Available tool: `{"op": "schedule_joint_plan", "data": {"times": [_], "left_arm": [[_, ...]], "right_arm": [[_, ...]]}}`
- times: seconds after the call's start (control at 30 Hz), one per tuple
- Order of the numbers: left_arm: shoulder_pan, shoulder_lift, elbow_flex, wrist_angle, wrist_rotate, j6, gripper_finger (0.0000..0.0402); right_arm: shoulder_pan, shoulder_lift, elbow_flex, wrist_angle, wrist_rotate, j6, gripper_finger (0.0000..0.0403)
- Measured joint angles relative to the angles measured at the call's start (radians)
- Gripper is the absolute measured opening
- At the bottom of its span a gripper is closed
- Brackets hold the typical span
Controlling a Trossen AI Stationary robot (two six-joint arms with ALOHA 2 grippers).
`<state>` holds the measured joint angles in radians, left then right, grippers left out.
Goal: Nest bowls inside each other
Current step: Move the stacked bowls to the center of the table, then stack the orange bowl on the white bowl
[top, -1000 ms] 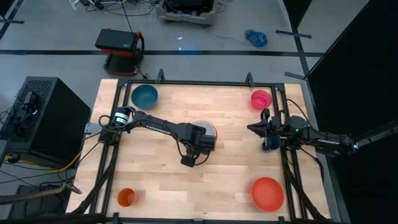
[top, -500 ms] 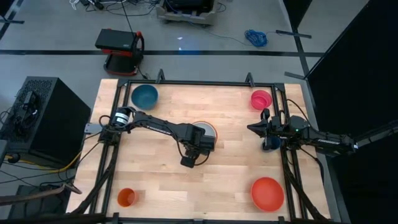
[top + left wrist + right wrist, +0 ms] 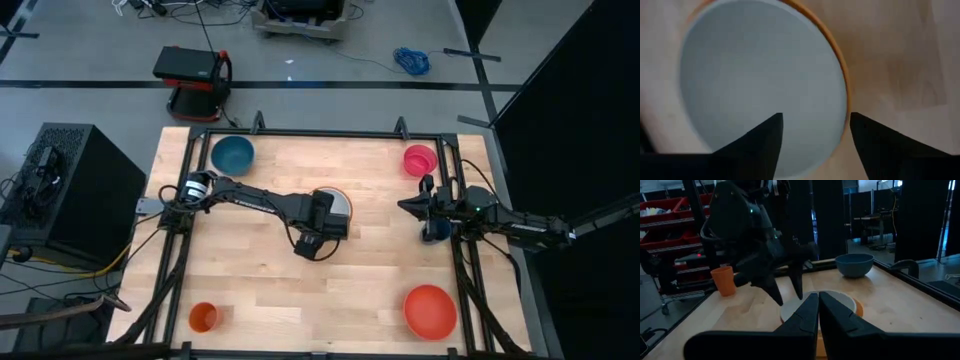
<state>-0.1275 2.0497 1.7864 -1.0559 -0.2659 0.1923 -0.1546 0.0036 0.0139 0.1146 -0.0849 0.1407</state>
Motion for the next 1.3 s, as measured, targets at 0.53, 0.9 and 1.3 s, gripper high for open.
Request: {"op": "schedule_joint_plan", "data": {"times": [0.53, 0.9, 1.3], "left_arm": [[0.008, -0.204, 0.013, 0.031, 0.043, -0.089, 0.0199], [0.0, -0.673, -0.594, 0.587, 0.044, -0.232, 0.0182], [0.0, -0.833, -0.785, 0.754, 0.043, -0.266, 0.0173]], "right_arm": [[0.0, 0.0, 0.019, 0.174, -0.084, 0.039, 0.0], [0.008, 0.031, 0.263, -0.294, -0.066, 0.003, 0.0], [0.118, 0.178, 0.406, -0.436, -0.224, 0.201, 0.0]]}}
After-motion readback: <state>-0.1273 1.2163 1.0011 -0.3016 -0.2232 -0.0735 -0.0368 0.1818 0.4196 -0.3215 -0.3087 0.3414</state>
